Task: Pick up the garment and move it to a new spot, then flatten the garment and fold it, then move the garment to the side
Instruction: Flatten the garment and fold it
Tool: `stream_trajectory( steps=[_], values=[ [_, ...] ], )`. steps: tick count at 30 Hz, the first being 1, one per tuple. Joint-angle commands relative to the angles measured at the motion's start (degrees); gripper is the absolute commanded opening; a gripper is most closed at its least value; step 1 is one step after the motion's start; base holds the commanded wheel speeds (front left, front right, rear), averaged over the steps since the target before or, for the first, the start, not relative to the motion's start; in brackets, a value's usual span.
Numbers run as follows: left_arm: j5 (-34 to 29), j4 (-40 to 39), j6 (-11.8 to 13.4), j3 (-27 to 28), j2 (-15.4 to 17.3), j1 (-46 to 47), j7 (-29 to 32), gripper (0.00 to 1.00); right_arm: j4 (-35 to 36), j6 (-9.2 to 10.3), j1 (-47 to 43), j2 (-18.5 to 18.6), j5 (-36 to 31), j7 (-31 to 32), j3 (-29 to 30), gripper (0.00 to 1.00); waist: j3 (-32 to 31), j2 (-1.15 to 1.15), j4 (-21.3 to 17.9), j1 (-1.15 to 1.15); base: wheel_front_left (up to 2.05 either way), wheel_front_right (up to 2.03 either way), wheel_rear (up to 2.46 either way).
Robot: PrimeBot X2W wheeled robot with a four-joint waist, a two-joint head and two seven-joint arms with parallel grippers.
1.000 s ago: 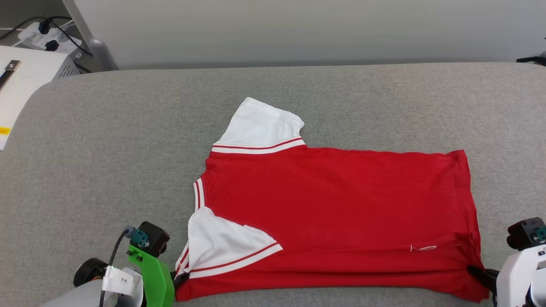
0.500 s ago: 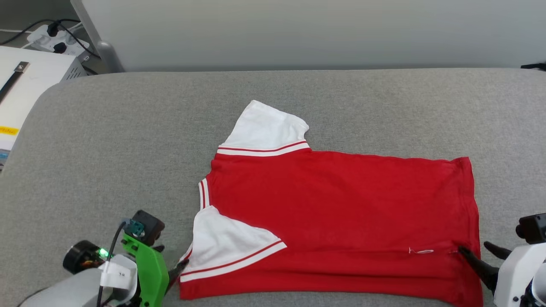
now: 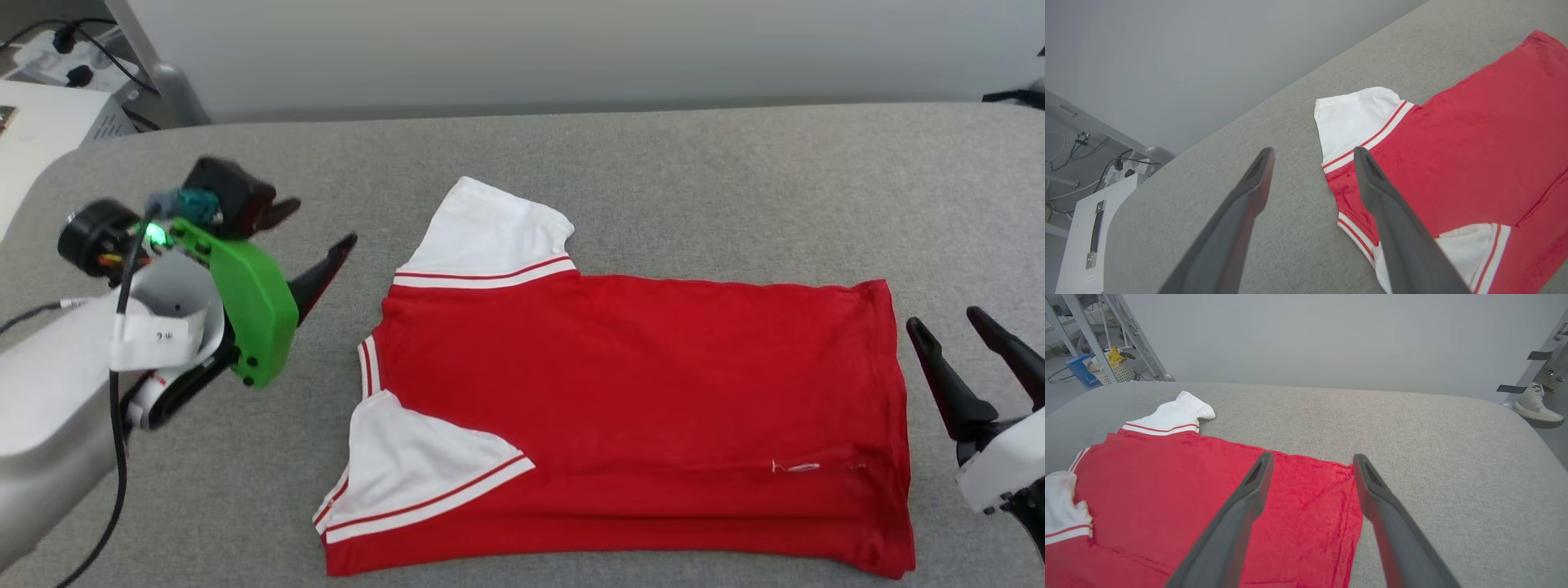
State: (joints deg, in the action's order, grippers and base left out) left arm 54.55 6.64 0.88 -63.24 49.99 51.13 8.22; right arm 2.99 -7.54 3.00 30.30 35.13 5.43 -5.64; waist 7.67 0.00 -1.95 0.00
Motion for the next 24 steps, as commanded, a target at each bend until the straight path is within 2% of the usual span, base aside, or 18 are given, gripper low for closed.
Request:
stream_trajectory(
  steps=[1, 6, 11, 18, 24],
  values=[
    [-1.51, 0.62, -0.59, 0.66, -0.91, 2.99, 0.41, 1.0, 1.42, 0.05, 1.32, -1.25, -1.59, -1.08, 0.84, 1.0, 3.1, 0.0, -2.09, 0.0, 0.0, 0.0, 0.0],
    [-1.35, 5.22, -3.68, 2.6, -4.75, 11.12, 2.38, 1.0, 5.36, 0.05, 2.15, -4.97, -5.11, -2.62, 1.82, 1.0, 8.04, 0.0, -4.38, 0.0, 0.0, 0.0, 0.0],
    [-0.16, 12.38, -6.19, 3.28, -9.04, 18.65, 6.13, 1.0, 7.36, 0.05, 3.85, -6.85, -6.85, -3.1, 0.83, 1.0, 12.81, 0.0, -6.54, 0.0, 0.0, 0.0, 0.0],
    [5.19, 23.61, -7.99, 2.02, -14.79, 27.79, 18.44, 1.0, 8.55, 0.05, 7.09, -7.79, -8.06, -3.57, -1.04, 1.0, 18.43, 0.0, -8.98, 0.0, 0.0, 0.0, 0.0],
    [8.23, 30.69, -8.31, -1.02, -17.15, 32.66, 30.27, 1.0, 8.72, 0.05, 9.6, -7.89, -8.29, -3.96, -2.2, 1.0, 22.41, 0.0, -10.5, 0.0, 0.0, 0.0, 0.0]
  ],
)
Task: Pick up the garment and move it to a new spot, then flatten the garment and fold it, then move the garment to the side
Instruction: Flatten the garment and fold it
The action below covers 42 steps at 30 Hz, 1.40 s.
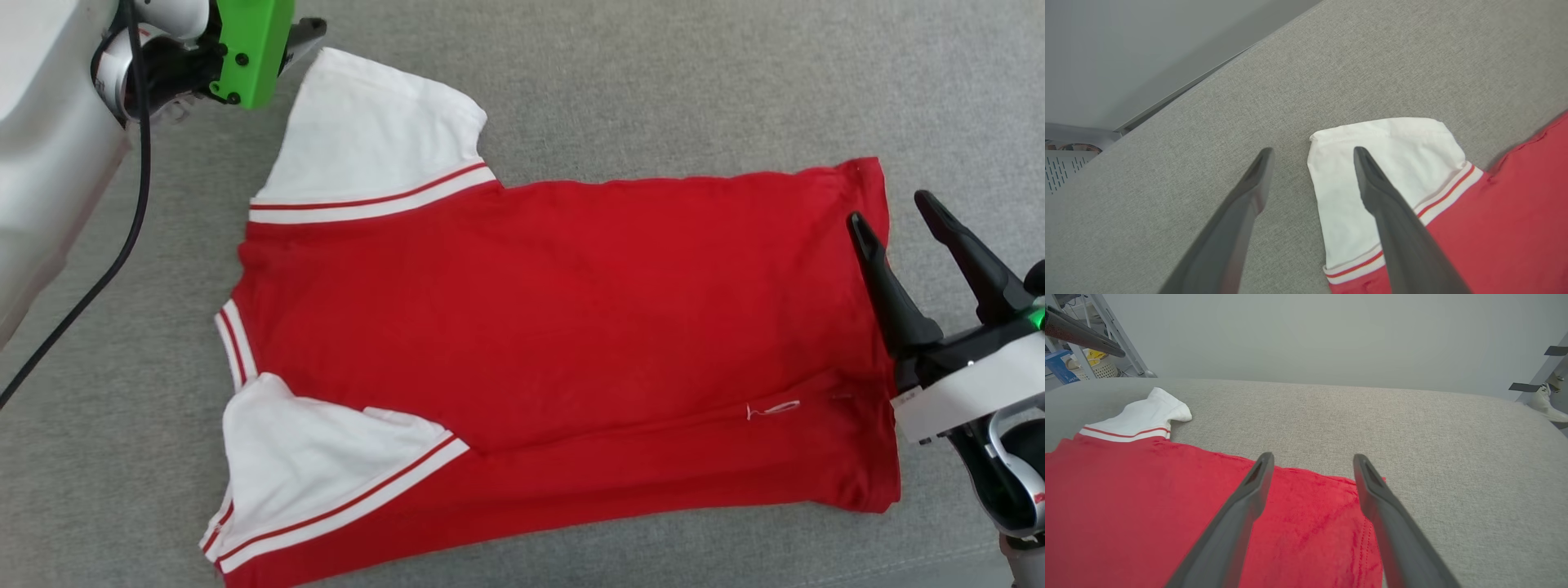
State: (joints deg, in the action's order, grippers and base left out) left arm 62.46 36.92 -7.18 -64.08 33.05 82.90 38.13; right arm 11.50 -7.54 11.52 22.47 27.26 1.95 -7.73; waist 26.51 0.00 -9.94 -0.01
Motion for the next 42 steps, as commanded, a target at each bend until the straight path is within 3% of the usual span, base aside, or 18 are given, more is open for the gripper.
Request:
stream_trajectory(
  steps=[1, 15, 16, 17, 24, 28, 37, 42],
  values=[
    [0.58, 1.19, -0.26, -0.58, -0.35, 1.33, 1.54, 1.0, 0.16, 0.05, 1.47, -0.08, -0.42, -0.59, -0.28, 1.0, 4.06, 0.0, -2.73, 0.01, 0.0, 0.0, 0.0],
    [2.09, 5.25, -0.3, -6.92, 0.52, -1.05, 5.78, 1.0, -2.64, 0.05, 5.25, -0.02, 0.21, -2.33, -2.52, 1.0, 7.85, 0.0, -4.09, 0.01, 0.0, 0.0, 0.0],
    [2.3, 5.12, -0.3, -7.11, 0.57, -1.38, 5.92, 0.81, -2.8, 0.05, 5.39, 0.04, 0.33, -2.36, -2.55, 1.0, 7.78, 0.0, -4.07, 0.01, 0.0, 0.0, 0.0],
    [2.75, 4.96, -0.3, -7.23, 0.56, -1.74, 5.81, 0.0, -2.99, 0.05, 5.55, 0.19, 0.5, -2.4, -2.46, 1.0, 7.6, 0.0, -3.93, 0.01, 0.0, 0.0, 0.0],
    [2.05, 2.27, -0.3, -7.96, 1.15, -1.46, 0.27, 0.0, -3.34, 0.05, 7.86, 3.41, 0.53, -1.53, -0.14, 1.0, 4.61, 0.0, -1.96, 0.01, 0.0, 0.0, 0.0],
    [1.59, -0.71, -0.3, -8.21, 1.61, -1.97, -4.96, 0.0, -3.82, 0.05, 10.47, 7.9, 0.5, 2.08, 0.93, 1.0, 1.85, 0.0, 0.12, 0.01, 0.0, 0.0, 0.0],
    [-1.92, -8.38, -0.3, -8.92, 2.51, -6.04, -13.78, 0.0, -7.61, 0.05, 17.76, 18.37, 9.41, 21.9, -3.76, 1.0, -2.49, 0.0, 5.44, 0.01, 0.0, 0.0, 0.0],
    [-2.86, -10.78, -0.3, -9.01, 2.16, -7.8, -16.76, 0.0, -13.46, 0.05, 21.9, 21.11, 15.44, 35.43, -8.19, 1.0, -3.51, 0.0, 7.38, 0.01, 0.0, 0.0, 0.0]
  ],
)
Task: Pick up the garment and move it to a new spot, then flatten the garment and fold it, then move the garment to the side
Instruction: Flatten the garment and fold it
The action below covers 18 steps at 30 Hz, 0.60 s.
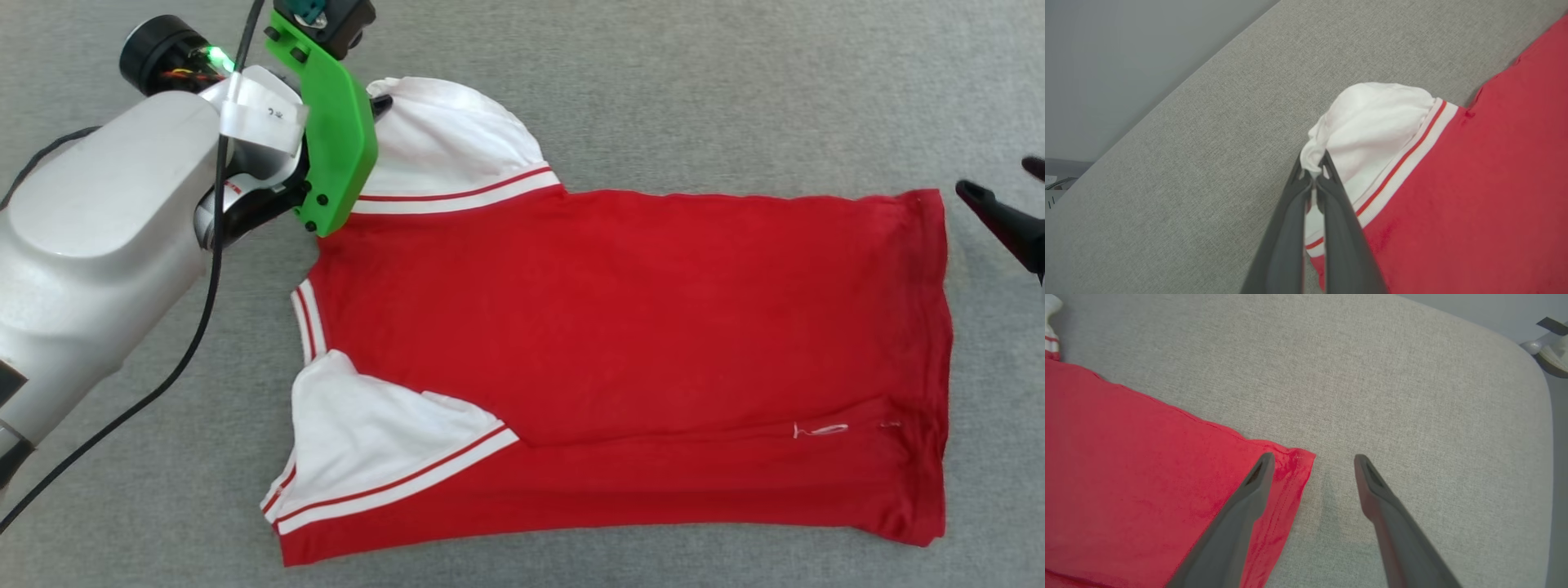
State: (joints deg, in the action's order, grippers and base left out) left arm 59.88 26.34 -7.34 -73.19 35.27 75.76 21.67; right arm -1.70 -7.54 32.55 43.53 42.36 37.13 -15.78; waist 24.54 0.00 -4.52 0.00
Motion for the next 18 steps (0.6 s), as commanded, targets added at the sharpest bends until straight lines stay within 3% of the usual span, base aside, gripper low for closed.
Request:
stream_trajectory(
  steps=[1, 6, 18],
  values=[
    [-0.5, -0.63, -0.14, 0.08, -0.15, -0.86, -0.81, 0.0, -1.61, 0.05, 1.76, 0.3, 0.99, 2.72, -1.04, 1.0, -1.57, 0.0, 2.41, 0.0, 0.0, 0.0, 0.0],
    [-1.75, -2.45, -0.07, 0.05, -0.51, -1.24, -2.22, 0.0, -8.35, 0.05, 5.11, -0.74, 2.54, 8.94, -3.9, 1.0, -1.19, 0.0, 4.14, 0.0, 0.0, 0.0, 0.0],
    [-3.08, -4.33, 0.37, 0.04, -0.4, -1.02, -3.79, 0.0, -23.58, 0.05, 7.63, -6.52, 0.44, 9.32, -12.77, 1.0, 0.58, 0.0, 5.86, 0.0, 0.0, 0.0, 0.0]
  ],
)
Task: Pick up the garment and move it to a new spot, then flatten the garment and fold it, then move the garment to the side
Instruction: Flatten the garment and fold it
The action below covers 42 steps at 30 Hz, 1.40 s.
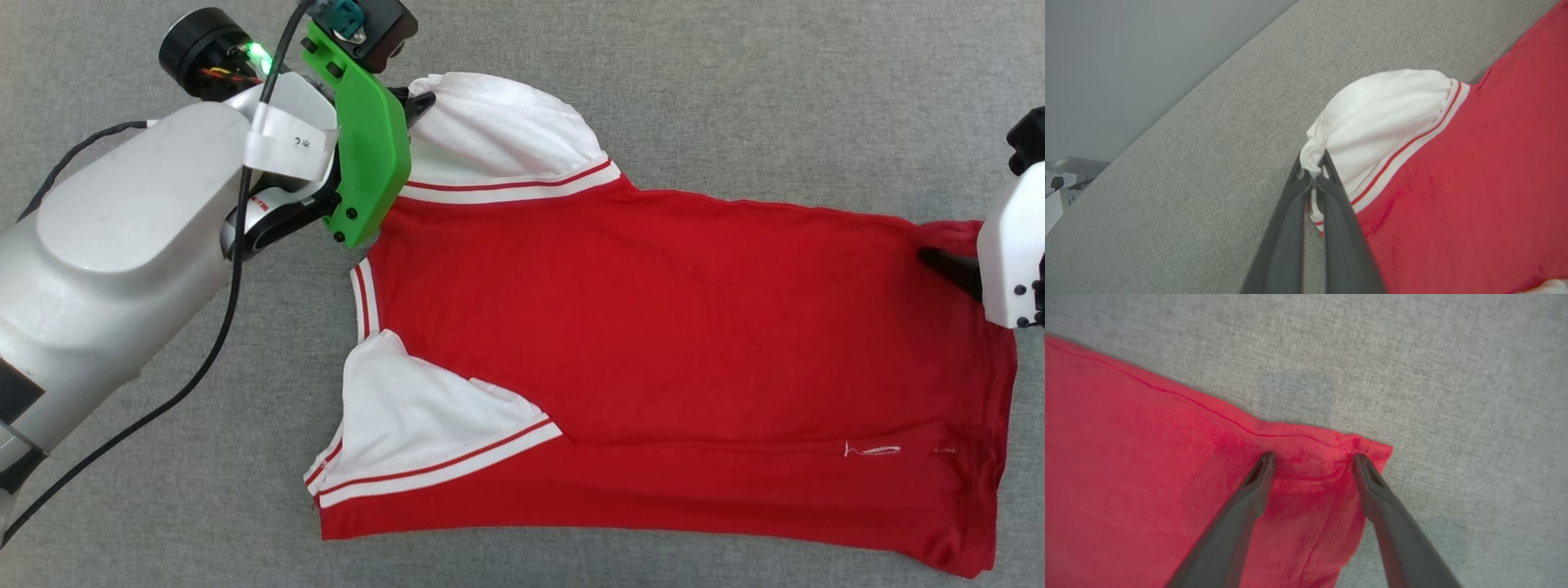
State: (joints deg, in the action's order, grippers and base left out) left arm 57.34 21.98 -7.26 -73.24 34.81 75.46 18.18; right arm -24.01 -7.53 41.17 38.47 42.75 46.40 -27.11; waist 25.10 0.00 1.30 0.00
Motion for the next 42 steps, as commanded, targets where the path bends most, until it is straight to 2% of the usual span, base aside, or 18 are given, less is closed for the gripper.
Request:
stream_trajectory(
  steps=[1, 3, 4, 5, 13, 19, 22, 34, 42],
  values=[
    [-0.49, -0.01, 0.32, 0.1, 0.03, -0.83, -0.4, 0.0, -2.06, 0.04, -1.17, -1.66, 0.41, -0.27, -1.86, 1.0, -0.01, 0.0, 0.04, 0.0, 0.0, 0.0, 0.0],
    [-0.32, 0.07, 0.33, 0.16, 0.18, -1.04, -0.64, 0.0, -3.37, 0.04, -1.33, -1.7, 0.94, -1.02, -2.96, 1.0, -0.19, 0.0, -0.15, 0.0, 0.0, 0.0, 0.0],
    [-0.23, 0.17, 0.33, 0.2, 0.33, -1.18, -0.81, 0.0, -3.71, 0.04, -1.11, -1.66, 1.08, -2.42, -3.23, 0.33, -0.36, 0.0, -0.36, 0.0, 0.0, 0.0, 0.0],
    [-0.16, 0.26, 0.33, 0.21, 0.45, -1.33, -0.95, 0.0, -4.06, 0.04, -0.94, -1.73, 1.4, -3.59, -3.33, 0.0, -0.56, 0.0, -0.52, 0.0, 0.0, 0.0, 0.0],
    [0.43, 0.17, 1.13, 0.5, 2.06, -4.79, -4.35, 0.0, -2.67, 0.04, -0.03, 0.13, 3.17, -16.39, -5.29, 0.0, -4.8, 0.0, -1.73, 0.0, 0.0, 0.0, 0.0],
    [1.54, -3.41, 3.81, 0.77, 5.36, -10.44, -7.63, 0.0, 1.56, 0.04, -3.91, 2.25, 5.07, -23.92, -6.81, 0.0, -9.65, 0.0, -1.9, 0.0, 0.0, 0.0, 0.0],
    [2.67, -6.69, 6.28, 0.7, 7.41, -15.48, -9.36, 0.0, 3.99, 0.04, -7.82, 3.62, 6.14, -26.82, -7.19, 0.0, -12.51, 0.0, -1.57, 0.0, 0.0, 0.0, 0.0],
    [5.69, -16.48, 13.2, 0.32, 12.97, -31.26, -13.28, 0.0, 9.98, 0.04, -21.69, 6.6, 6.77, -30.98, -4.24, 0.0, -17.64, 0.0, -0.62, 0.0, 0.0, 0.0, 0.0],
    [7.84, -18.6, 16.33, 0.17, 13.37, -39.38, -15.13, 0.0, 13.14, 0.04, -32.89, 5.47, 7.39, -31.69, 0.62, 0.0, -19.01, 0.0, 0.34, 0.0, 0.0, 0.0, 0.0]
  ],
)
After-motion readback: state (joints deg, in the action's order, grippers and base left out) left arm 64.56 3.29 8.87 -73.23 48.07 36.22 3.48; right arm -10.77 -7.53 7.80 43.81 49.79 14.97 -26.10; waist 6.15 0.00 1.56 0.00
